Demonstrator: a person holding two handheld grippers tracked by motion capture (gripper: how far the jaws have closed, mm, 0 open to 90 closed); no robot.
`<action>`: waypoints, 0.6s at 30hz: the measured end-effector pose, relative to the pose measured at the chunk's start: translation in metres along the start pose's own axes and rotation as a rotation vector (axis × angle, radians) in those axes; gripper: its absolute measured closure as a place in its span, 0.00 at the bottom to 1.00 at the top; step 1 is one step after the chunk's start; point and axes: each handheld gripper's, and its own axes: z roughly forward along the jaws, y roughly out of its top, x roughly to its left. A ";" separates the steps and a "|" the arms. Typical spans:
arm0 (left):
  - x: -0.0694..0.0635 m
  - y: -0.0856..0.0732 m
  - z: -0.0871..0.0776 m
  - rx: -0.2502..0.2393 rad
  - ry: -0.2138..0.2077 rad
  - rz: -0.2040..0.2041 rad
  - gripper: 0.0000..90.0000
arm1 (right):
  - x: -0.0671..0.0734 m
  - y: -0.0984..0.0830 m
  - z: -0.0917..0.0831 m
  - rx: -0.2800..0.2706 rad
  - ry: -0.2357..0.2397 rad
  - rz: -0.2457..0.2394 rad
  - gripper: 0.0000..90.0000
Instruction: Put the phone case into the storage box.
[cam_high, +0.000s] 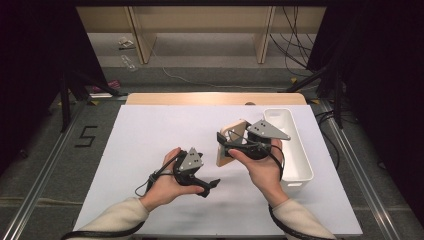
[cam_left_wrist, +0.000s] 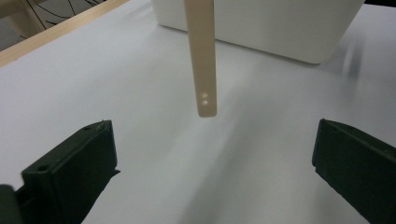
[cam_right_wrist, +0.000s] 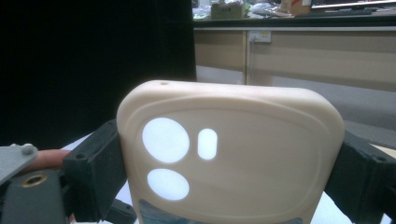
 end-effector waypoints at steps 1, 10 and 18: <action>0.001 0.000 -0.002 0.001 0.002 0.004 0.00 | 0.000 0.000 0.000 -0.002 -0.001 0.000 0.14; 0.005 -0.007 -0.018 -0.009 0.010 -0.003 0.00 | -0.005 0.004 -0.004 -0.007 -0.018 0.001 0.14; 0.012 -0.012 -0.031 -0.023 0.035 -0.001 0.00 | -0.008 0.006 -0.006 -0.009 -0.032 0.001 0.14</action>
